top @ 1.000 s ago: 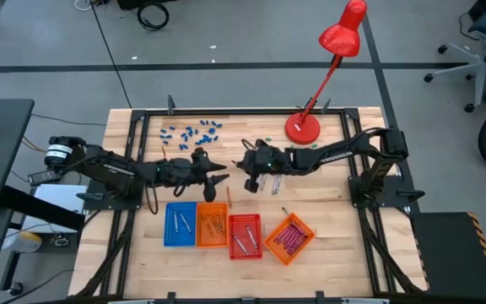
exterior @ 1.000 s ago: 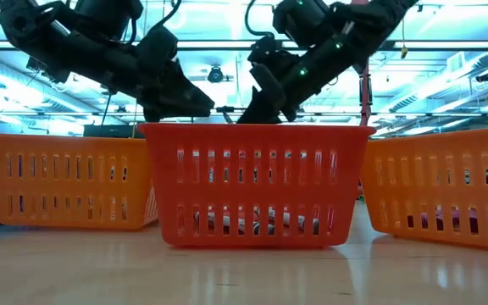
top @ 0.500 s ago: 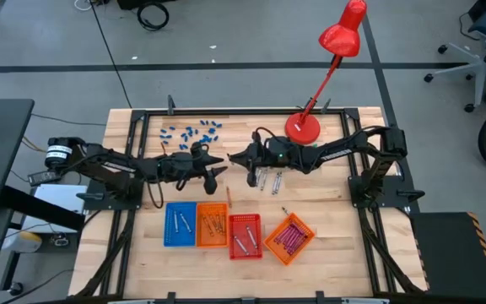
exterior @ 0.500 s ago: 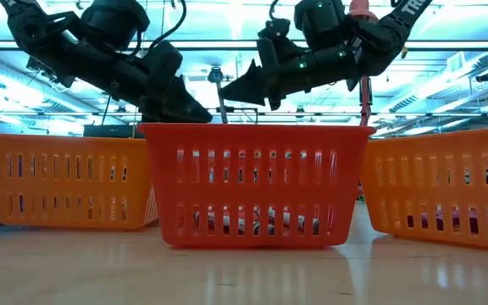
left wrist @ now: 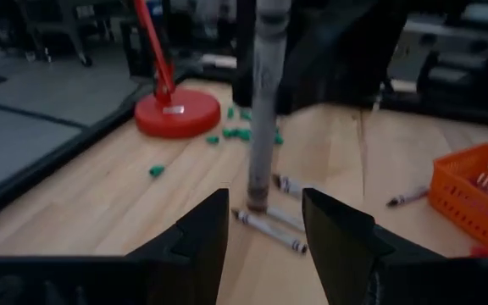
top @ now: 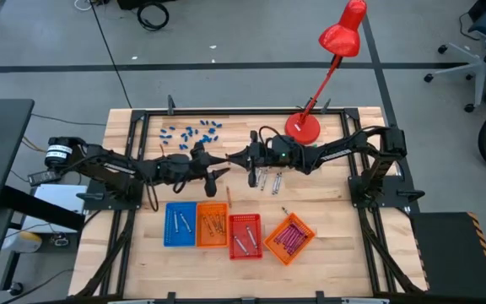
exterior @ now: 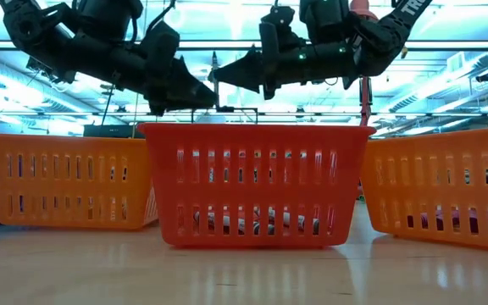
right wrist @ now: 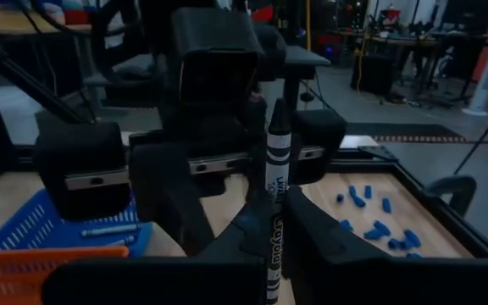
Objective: Sort crayons
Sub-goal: Put the black crayon into the blue bin
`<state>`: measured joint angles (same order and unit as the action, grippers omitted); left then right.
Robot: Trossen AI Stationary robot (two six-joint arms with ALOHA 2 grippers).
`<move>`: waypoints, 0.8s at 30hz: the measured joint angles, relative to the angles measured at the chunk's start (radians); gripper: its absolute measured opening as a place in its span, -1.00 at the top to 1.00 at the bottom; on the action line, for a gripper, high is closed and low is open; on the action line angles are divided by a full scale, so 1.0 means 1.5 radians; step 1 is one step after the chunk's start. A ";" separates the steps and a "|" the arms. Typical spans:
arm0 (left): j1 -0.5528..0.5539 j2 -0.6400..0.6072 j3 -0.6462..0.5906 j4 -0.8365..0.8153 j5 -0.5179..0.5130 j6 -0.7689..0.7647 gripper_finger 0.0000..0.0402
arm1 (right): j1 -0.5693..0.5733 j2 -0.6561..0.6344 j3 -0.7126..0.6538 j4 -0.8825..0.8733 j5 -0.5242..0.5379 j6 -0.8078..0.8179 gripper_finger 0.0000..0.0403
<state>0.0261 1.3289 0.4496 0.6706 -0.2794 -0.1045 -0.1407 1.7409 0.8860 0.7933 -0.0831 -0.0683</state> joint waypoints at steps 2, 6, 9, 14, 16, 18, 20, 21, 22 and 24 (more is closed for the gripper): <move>0.000 0.000 0.000 0.015 0.000 0.008 0.18 | 0.001 0.000 0.000 0.002 -0.006 0.010 0.87; 0.000 0.000 0.000 0.028 0.000 0.013 0.18 | 0.009 0.000 0.000 0.013 -0.010 0.016 0.87; 0.000 0.000 0.000 0.040 0.000 0.015 0.18 | 0.017 0.000 0.000 0.035 -0.012 0.015 0.87; 0.000 0.000 0.000 0.047 0.001 0.015 0.28 | 0.026 0.000 0.000 0.049 -0.009 0.015 0.87; 0.000 0.000 0.000 0.051 0.003 0.012 0.37 | 0.027 0.000 0.000 0.046 -0.008 0.016 0.87; -0.001 0.000 0.000 0.056 0.004 0.008 0.48 | 0.028 0.000 0.000 0.042 -0.007 0.016 0.87; -0.006 0.000 0.000 0.064 0.003 0.004 0.59 | 0.027 0.000 0.000 0.041 -0.007 0.022 0.87; -0.009 0.000 0.000 0.065 0.003 0.003 0.65 | 0.028 0.000 0.000 0.040 -0.007 0.026 0.87; -0.011 0.000 0.000 0.065 0.003 0.004 0.71 | 0.028 0.001 0.000 0.040 -0.007 0.031 0.87; -0.015 0.000 0.000 0.061 0.002 0.005 0.80 | 0.028 0.003 0.001 0.038 -0.007 0.038 0.87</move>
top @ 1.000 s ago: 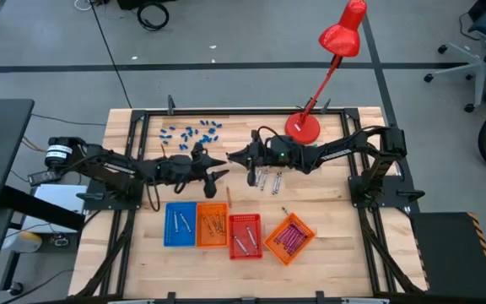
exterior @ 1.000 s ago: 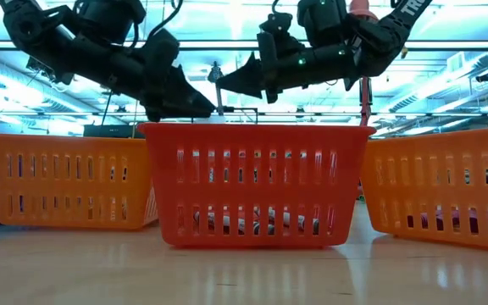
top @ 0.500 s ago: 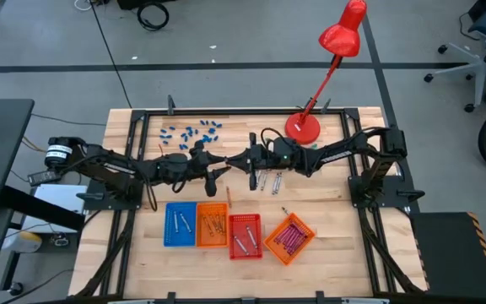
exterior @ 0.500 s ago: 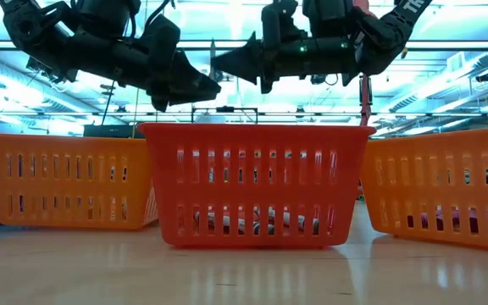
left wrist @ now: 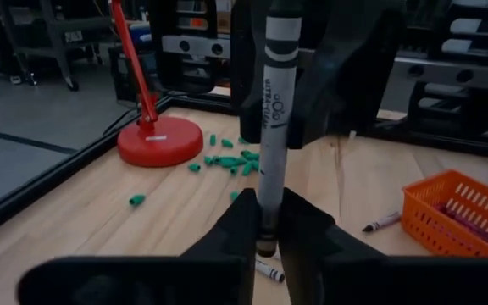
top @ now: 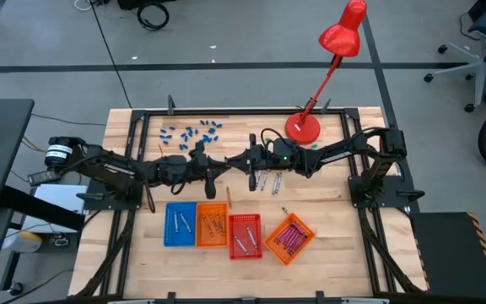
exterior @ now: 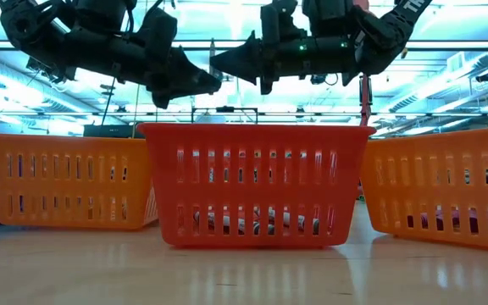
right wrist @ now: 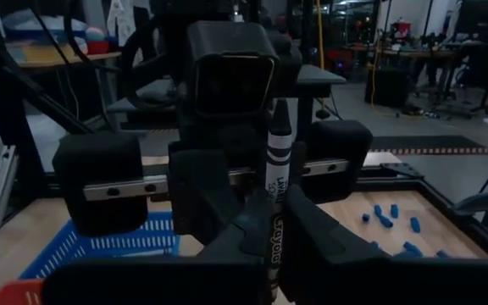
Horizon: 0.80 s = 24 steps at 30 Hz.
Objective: Sort crayons
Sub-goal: Put the black crayon into the blue bin
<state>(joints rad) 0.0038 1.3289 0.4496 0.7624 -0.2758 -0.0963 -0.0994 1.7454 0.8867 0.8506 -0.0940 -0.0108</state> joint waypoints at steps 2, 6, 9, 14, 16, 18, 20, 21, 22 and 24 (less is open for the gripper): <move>-0.001 0.000 0.000 -0.001 0.000 0.000 0.83 | 0.000 0.000 0.001 -0.009 0.000 0.004 0.85; -0.001 0.001 0.000 -0.001 -0.001 -0.004 0.83 | 0.000 0.000 0.001 -0.024 -0.001 0.010 0.73; -0.001 0.000 0.001 0.003 -0.012 -0.011 0.82 | 0.000 -0.007 0.000 -0.066 -0.003 0.012 0.58; 0.000 -0.011 0.001 0.010 -0.019 -0.020 0.78 | -0.008 -0.068 0.000 -0.184 -0.006 0.012 0.40; -0.002 -0.020 0.001 -0.009 -0.019 -0.038 0.77 | -0.010 -0.097 -0.003 -0.224 -0.005 0.012 0.38; -0.009 -0.041 0.002 -0.039 -0.020 -0.064 0.76 | -0.007 -0.120 -0.025 -0.240 -0.005 0.015 0.37; -0.021 -0.069 0.004 -0.102 -0.019 -0.091 0.76 | 0.000 -0.141 -0.066 -0.243 -0.005 0.028 0.38; -0.028 -0.085 0.003 -0.142 -0.019 -0.114 0.76 | 0.004 -0.149 -0.087 -0.235 -0.003 0.036 0.38; -0.036 -0.100 0.003 -0.177 -0.018 -0.143 0.76 | 0.007 -0.159 -0.112 -0.220 0.000 0.044 0.38; -0.056 -0.129 0.003 -0.233 -0.016 -0.205 0.75 | 0.013 -0.175 -0.165 -0.168 0.010 0.061 0.38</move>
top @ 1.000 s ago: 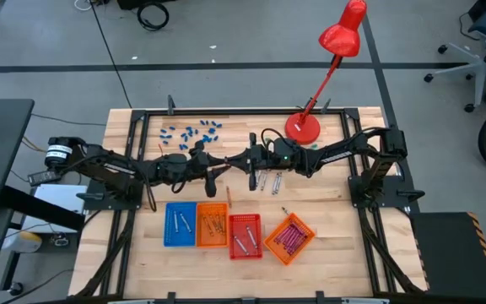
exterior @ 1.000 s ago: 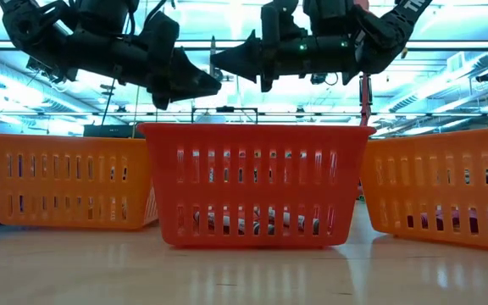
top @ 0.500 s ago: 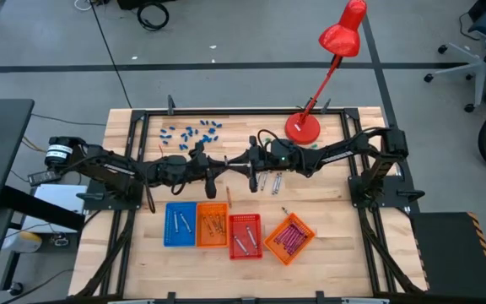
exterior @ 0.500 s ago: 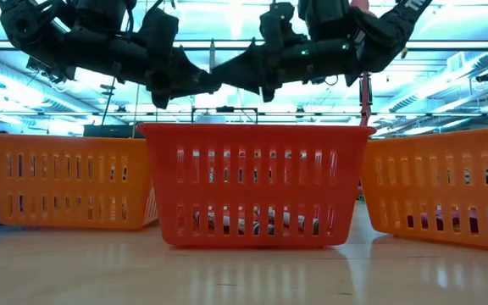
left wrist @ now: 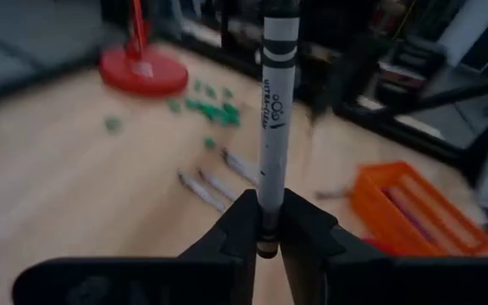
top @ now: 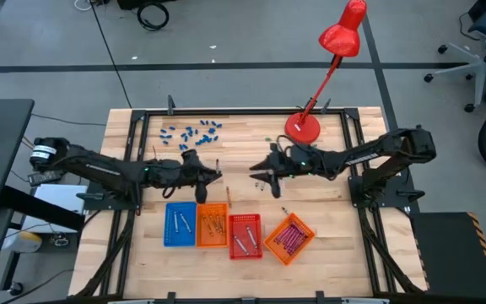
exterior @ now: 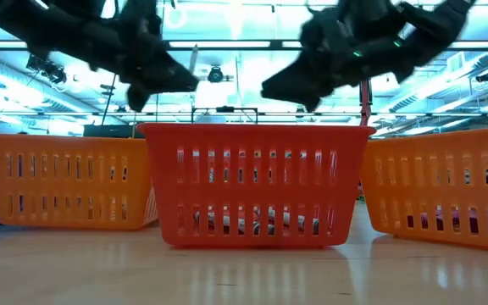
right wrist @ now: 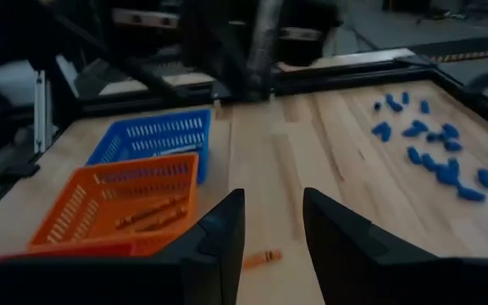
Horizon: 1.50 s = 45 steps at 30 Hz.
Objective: Sort crayons
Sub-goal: Put the black crayon into the blue bin
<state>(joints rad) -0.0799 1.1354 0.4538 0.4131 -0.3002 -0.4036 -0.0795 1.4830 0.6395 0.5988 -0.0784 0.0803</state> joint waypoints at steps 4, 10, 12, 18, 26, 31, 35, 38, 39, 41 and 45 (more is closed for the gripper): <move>-0.037 -0.065 0.001 -0.098 0.053 -0.128 0.75 | 0.009 -0.007 -0.089 0.157 0.005 0.020 0.38; -0.090 -0.133 0.000 -0.242 0.188 -0.369 0.74 | 0.009 -0.019 -0.120 0.234 -0.005 0.021 0.38; -0.113 -0.136 0.000 -0.289 0.236 -0.465 0.74 | 0.009 -0.020 -0.116 0.239 -0.007 0.017 0.38; -0.227 -0.120 -0.001 -0.388 0.268 -0.741 0.74 | 0.009 -0.020 -0.113 0.222 -0.008 -0.014 0.38; -0.382 -0.113 0.000 -0.389 0.099 -0.991 0.74 | 0.009 -0.020 -0.113 0.213 -0.016 -0.072 0.38; -0.437 -0.084 0.073 -0.524 0.027 -1.044 0.74 | 0.008 -0.020 -0.113 0.218 -0.021 -0.123 0.38; -0.439 -0.045 0.170 -0.721 0.014 -1.078 0.74 | 0.002 -0.019 -0.113 0.236 -0.021 -0.160 0.38; -0.430 0.001 0.224 -0.822 0.006 -1.100 0.74 | -0.005 -0.019 -0.113 0.245 -0.015 -0.177 0.38; -0.427 0.019 0.234 -0.835 0.006 -1.101 0.74 | -0.008 -0.019 -0.113 0.244 -0.013 -0.176 0.38; -0.420 0.053 0.245 -0.824 0.006 -1.105 0.74 | -0.015 -0.019 -0.113 0.244 -0.013 -0.160 0.38; -0.411 0.123 0.249 -0.769 0.007 -1.113 0.74 | -0.022 -0.019 -0.113 0.249 -0.013 -0.152 0.38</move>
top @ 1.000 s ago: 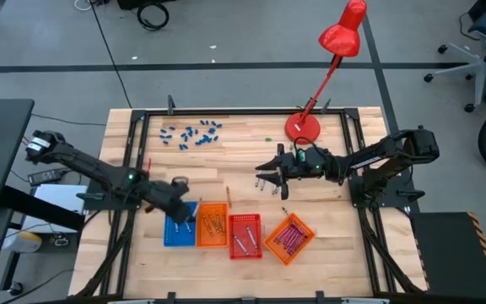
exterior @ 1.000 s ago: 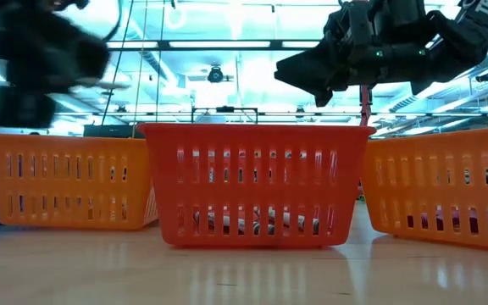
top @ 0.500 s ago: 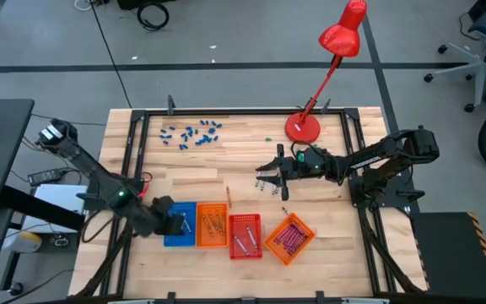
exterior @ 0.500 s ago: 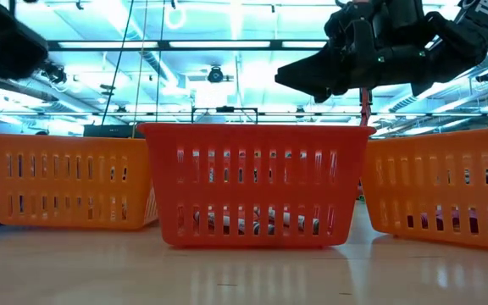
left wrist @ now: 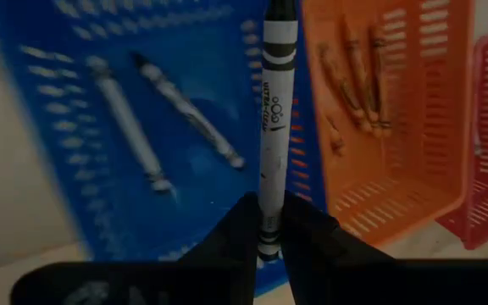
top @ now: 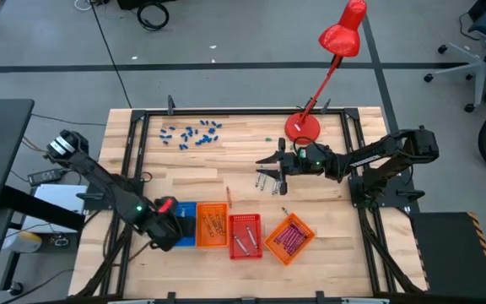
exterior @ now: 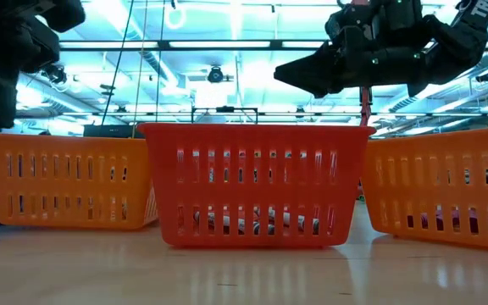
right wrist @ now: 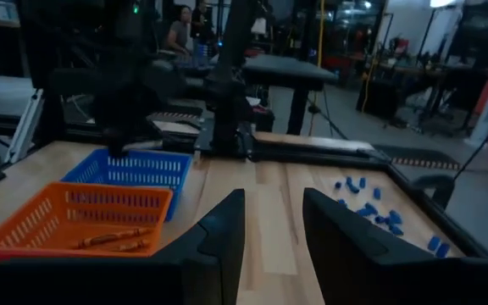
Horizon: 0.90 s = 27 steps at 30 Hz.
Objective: Sort crayons
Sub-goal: Put the black crayon into the blue bin
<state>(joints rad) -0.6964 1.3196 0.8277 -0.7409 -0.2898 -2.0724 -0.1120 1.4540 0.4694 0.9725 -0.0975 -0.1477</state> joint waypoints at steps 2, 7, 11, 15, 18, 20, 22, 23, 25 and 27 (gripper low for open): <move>0.000 0.022 0.007 0.024 0.000 0.000 0.74 | -0.001 0.000 0.000 0.017 0.000 -0.017 0.38; 0.007 0.053 0.026 0.011 -0.009 -0.001 0.74 | -0.001 0.000 0.000 0.019 0.000 -0.026 0.38; 0.022 0.065 0.027 0.004 -0.015 0.002 0.74 | -0.001 0.000 0.000 0.001 0.000 -0.048 0.38; 0.026 0.068 0.026 0.002 -0.016 0.015 0.71 | -0.002 0.000 0.000 -0.005 0.000 -0.066 0.38; 0.028 0.068 0.026 0.002 -0.015 0.015 0.66 | -0.006 0.000 0.000 -0.005 0.000 -0.077 0.38; 0.027 0.068 0.026 0.002 -0.015 0.015 0.63 | -0.010 0.000 0.000 -0.005 0.000 -0.077 0.38; 0.027 0.068 0.026 0.002 -0.015 0.017 0.59 | -0.015 0.000 0.000 -0.005 0.000 -0.077 0.38; 0.028 0.068 0.026 0.002 -0.015 0.019 0.57 | -0.018 0.000 0.000 -0.006 0.000 -0.077 0.38; 0.031 0.068 0.026 0.005 -0.014 0.021 0.53 | -0.022 0.000 0.000 -0.006 0.001 -0.074 0.38; 0.032 0.068 0.026 0.009 -0.013 0.021 0.50 | -0.024 0.000 0.000 -0.006 0.000 -0.065 0.38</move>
<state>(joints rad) -0.6487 1.4220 0.8673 -0.7273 -0.3096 -2.0411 -0.1482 1.4540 0.4694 0.9634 -0.0975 -0.2454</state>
